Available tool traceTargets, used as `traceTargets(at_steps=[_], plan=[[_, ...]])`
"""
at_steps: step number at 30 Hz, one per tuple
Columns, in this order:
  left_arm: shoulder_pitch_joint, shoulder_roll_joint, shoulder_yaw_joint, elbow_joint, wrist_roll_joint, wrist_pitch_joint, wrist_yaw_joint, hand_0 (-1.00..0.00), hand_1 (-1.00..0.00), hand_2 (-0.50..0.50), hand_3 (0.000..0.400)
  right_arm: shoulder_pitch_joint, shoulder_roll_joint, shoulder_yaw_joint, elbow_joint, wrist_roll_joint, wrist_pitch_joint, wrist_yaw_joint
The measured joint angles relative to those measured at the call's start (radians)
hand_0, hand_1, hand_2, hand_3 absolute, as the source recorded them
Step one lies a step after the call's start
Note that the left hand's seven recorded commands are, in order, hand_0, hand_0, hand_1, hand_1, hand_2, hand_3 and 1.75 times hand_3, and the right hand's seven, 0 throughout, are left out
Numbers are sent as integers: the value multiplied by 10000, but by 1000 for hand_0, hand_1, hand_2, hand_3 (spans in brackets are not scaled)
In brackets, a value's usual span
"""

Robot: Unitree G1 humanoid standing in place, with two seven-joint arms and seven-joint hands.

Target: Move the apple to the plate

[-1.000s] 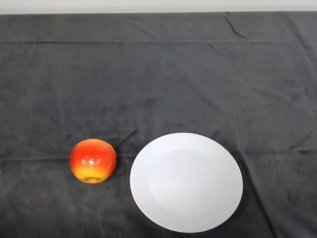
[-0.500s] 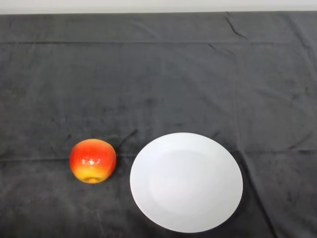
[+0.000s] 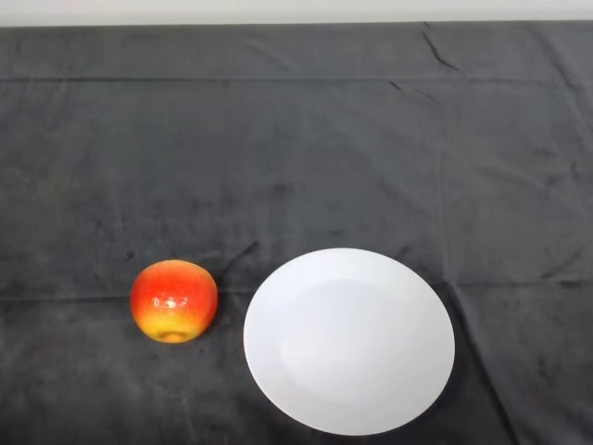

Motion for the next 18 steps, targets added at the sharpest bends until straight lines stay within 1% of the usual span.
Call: traceTargets(at_steps=[5,9,12,18], plan=[[49,-110,-364,-2,245,-455,-772,0,0,0,0,0,0,0,0,0,0,0],[302,-157,-703,-33,388,-788,-1503,0,0,0,0,0,0,0,0,1,0,1],[310,-280,-755,-34,551,-1028,-1979,0,0,0,0,0,0,0,0,0,0,1],[309,-291,-1092,-42,788,-1409,-2763,0,0,0,0,0,0,0,0,0,0,0]])
